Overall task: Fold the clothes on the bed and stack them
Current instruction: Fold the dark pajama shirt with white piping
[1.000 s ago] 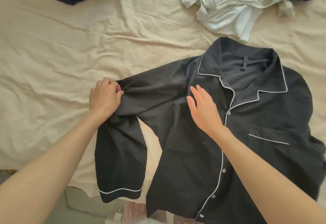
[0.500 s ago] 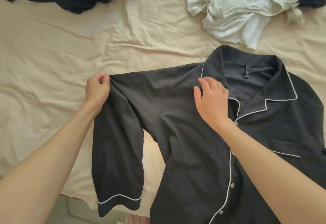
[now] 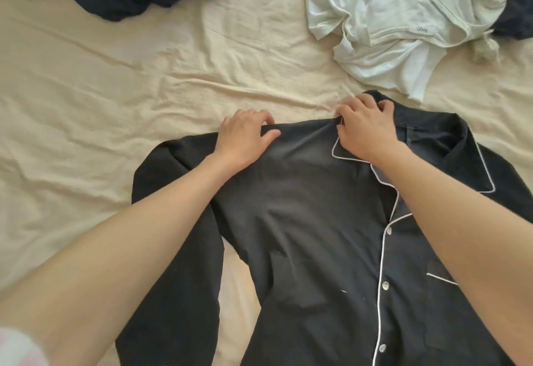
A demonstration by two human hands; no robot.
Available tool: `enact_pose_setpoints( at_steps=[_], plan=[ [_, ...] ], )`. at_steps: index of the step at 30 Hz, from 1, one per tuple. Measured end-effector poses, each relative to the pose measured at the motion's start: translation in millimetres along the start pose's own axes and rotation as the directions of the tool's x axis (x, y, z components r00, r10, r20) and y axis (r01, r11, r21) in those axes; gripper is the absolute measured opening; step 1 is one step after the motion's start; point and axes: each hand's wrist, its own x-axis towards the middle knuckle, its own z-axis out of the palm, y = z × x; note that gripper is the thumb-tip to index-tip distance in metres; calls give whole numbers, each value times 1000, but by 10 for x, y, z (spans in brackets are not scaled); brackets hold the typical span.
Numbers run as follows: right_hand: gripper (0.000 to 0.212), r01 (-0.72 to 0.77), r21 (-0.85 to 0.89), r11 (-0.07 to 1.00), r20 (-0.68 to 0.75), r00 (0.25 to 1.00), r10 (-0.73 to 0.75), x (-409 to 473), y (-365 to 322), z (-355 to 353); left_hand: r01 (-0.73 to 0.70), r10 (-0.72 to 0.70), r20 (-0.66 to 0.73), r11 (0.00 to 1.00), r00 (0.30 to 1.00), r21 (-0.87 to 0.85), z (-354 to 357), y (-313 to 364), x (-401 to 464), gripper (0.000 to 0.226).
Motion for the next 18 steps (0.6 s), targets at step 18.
enact_pose_setpoints(
  at_steps=[18],
  plan=[
    [10,-407,802,-438,592,639,490,214,257,-195,309,-306,51,925,951,-221,7,143,346,19]
  ],
)
